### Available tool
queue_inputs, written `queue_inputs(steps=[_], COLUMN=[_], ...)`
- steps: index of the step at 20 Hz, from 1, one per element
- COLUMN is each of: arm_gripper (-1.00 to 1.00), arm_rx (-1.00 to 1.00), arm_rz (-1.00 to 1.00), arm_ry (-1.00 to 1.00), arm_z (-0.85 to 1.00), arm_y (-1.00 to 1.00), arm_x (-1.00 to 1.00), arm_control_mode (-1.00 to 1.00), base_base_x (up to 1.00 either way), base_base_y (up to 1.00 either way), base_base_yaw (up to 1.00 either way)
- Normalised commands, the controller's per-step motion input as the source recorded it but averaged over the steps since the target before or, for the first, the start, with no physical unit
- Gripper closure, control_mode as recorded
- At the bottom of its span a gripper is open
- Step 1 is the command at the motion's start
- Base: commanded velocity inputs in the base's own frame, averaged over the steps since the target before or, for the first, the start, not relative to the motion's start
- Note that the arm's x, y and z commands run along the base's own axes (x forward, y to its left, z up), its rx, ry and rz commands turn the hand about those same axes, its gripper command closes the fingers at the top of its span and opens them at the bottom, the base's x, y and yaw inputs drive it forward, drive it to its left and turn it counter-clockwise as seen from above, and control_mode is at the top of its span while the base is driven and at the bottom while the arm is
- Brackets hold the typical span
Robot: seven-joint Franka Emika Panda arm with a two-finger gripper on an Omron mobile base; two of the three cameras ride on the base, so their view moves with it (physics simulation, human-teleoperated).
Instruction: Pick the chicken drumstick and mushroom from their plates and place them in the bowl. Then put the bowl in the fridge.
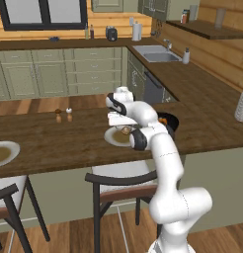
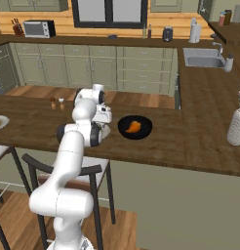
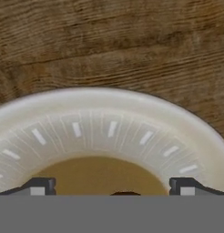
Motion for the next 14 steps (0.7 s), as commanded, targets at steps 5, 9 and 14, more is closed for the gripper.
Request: queue_inputs(steps=[5,9,14], arm_gripper=[-1.0,-1.0,-1.0], arm_rx=[0.0,0.0,0.0], arm_rz=[0.0,0.0,0.0], arm_ry=[-0.01,-0.03,-0.03], arm_z=[0.0,0.0,0.0], arm_y=[0.0,0.0,-0.05], arm_x=[-0.3,-0.38,-0.36], arm_control_mode=[-1.0,-1.0,-1.0], base_base_x=[0.0,0.0,0.0], base_base_y=[0.0,0.0,0.0], base_base_yaw=[0.0,0.0,0.0])
